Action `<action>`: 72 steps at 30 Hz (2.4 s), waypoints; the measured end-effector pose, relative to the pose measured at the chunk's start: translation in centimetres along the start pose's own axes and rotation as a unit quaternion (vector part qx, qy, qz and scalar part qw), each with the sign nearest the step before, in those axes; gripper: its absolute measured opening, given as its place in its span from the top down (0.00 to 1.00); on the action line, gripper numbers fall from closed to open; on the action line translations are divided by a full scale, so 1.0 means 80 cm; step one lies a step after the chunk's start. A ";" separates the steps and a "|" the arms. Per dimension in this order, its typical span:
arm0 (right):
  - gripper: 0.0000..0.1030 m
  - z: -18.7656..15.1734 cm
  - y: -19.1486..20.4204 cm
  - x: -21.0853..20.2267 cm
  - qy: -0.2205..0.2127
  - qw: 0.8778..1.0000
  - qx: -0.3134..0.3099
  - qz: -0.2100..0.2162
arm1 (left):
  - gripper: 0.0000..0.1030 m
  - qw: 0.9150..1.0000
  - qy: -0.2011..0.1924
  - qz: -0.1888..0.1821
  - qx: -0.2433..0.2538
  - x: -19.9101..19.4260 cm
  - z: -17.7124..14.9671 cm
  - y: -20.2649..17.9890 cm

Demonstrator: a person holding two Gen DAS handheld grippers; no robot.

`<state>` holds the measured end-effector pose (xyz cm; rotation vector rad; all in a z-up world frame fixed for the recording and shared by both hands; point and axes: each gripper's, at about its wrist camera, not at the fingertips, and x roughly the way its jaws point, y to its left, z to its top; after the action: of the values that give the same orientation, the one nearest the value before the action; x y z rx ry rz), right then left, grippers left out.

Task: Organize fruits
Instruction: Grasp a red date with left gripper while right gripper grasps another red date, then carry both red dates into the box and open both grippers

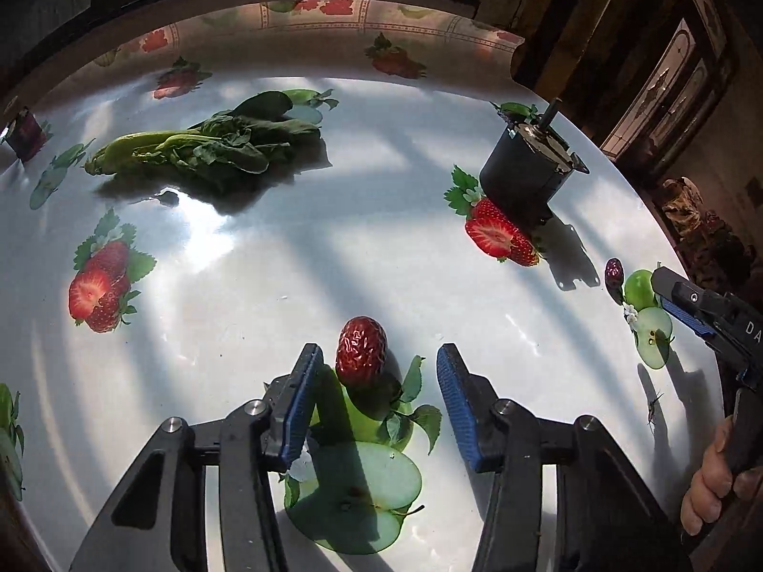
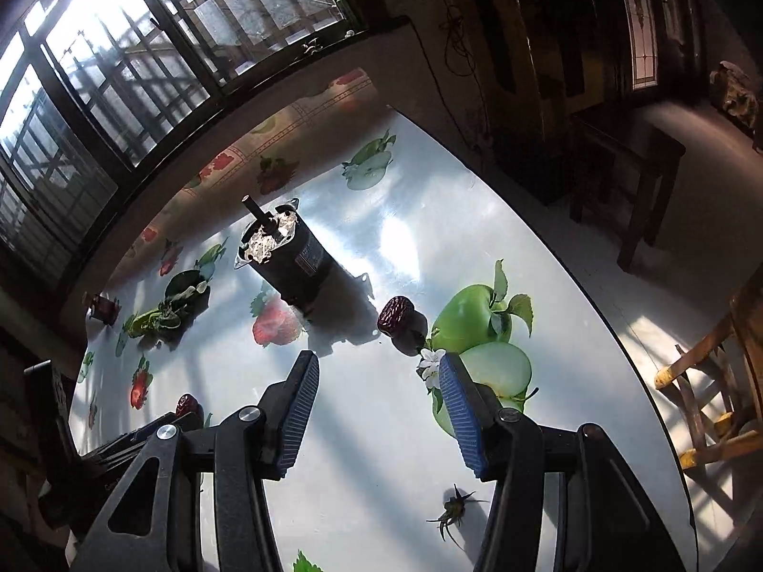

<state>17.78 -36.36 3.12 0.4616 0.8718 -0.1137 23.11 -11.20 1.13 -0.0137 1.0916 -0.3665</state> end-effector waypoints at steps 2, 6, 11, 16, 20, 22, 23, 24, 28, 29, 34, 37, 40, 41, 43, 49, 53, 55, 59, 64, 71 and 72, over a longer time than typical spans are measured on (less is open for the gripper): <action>0.45 0.007 0.003 0.021 0.008 1.000 -0.008 -0.020 | 0.81 1.000 0.003 0.004 0.009 0.002 0.000 -0.003; 0.45 0.015 0.003 0.049 0.018 0.999 -0.012 -0.043 | 0.81 1.000 0.000 -0.006 0.014 -0.006 -0.007 0.001; 0.45 0.028 0.012 0.065 0.014 0.998 -0.019 -0.055 | 0.81 1.000 -0.004 -0.025 -0.010 -0.022 -0.019 0.020; 0.76 0.014 0.029 0.070 0.022 0.994 -0.049 -0.091 | 0.81 0.999 -0.007 -0.041 -0.030 -0.044 -0.037 0.039; 0.76 0.000 0.030 0.051 0.025 0.996 -0.045 -0.075 | 0.81 0.998 -0.012 -0.048 -0.049 -0.071 -0.057 0.057; 0.76 -0.010 0.030 0.032 0.023 0.997 -0.042 -0.058 | 0.81 0.997 -0.021 -0.048 -0.055 -0.091 -0.072 0.067; 0.76 -0.016 0.030 0.022 0.024 0.998 -0.039 -0.047 | 0.81 0.997 -0.026 -0.049 -0.059 -0.103 -0.080 0.072; 0.76 -0.023 0.031 0.010 0.025 0.998 -0.037 -0.034 | 0.81 0.996 -0.032 -0.052 -0.063 -0.114 -0.088 0.079; 0.76 -0.056 0.045 -0.032 0.029 0.999 -0.044 0.006 | 0.81 0.994 -0.051 -0.053 -0.083 -0.163 -0.123 0.108; 0.76 -0.065 0.052 -0.043 0.030 0.998 -0.049 0.015 | 0.81 0.993 -0.058 -0.053 -0.086 -0.178 -0.134 0.116; 0.76 -0.117 0.111 -0.091 0.041 0.993 -0.084 0.076 | 0.81 0.990 -0.096 -0.024 -0.102 -0.255 -0.195 0.163; 0.76 -0.150 0.166 -0.114 0.051 0.985 -0.120 0.117 | 0.81 0.986 -0.114 0.007 -0.123 -0.293 -0.233 0.201; 0.76 -0.189 0.231 -0.131 0.064 0.972 -0.163 0.157 | 0.81 0.979 -0.121 0.025 -0.161 -0.320 -0.270 0.246; 0.76 -0.201 0.251 -0.134 0.070 0.967 -0.175 0.171 | 0.81 0.977 -0.122 0.032 -0.173 -0.326 -0.281 0.261; 0.76 -0.232 0.296 -0.141 0.083 0.955 -0.204 0.198 | 0.81 0.972 -0.125 0.044 -0.195 -0.336 -0.300 0.290; 0.76 -0.319 0.406 -0.137 0.119 0.924 -0.277 0.235 | 0.81 0.959 -0.112 0.094 -0.242 -0.346 -0.345 0.359; 0.76 -0.365 0.460 -0.121 0.143 0.910 -0.308 0.239 | 0.81 0.955 -0.103 0.111 -0.255 -0.340 -0.361 0.384; 0.75 -0.383 0.479 -0.112 0.153 0.905 -0.319 0.238 | 0.81 0.954 -0.099 0.110 -0.261 -0.333 -0.364 0.394; 0.75 -0.403 0.511 -0.095 0.151 0.900 -0.342 0.223 | 0.81 0.954 -0.106 0.103 -0.260 -0.327 -0.356 0.403; 0.75 -0.424 0.538 -0.078 0.135 0.893 -0.383 0.193 | 0.81 0.960 -0.093 0.092 -0.249 -0.310 -0.338 0.402; 0.75 -0.441 0.545 -0.059 0.131 0.889 -0.401 0.180 | 0.81 0.957 -0.087 0.091 -0.261 -0.298 -0.340 0.408; 0.75 -0.442 0.545 -0.058 0.131 0.889 -0.402 0.179 | 0.81 0.957 -0.090 0.089 -0.263 -0.300 -0.341 0.408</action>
<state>1.90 17.63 2.10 -0.1586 0.9959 0.6501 -1.06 31.19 2.91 -0.4121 0.9747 0.0944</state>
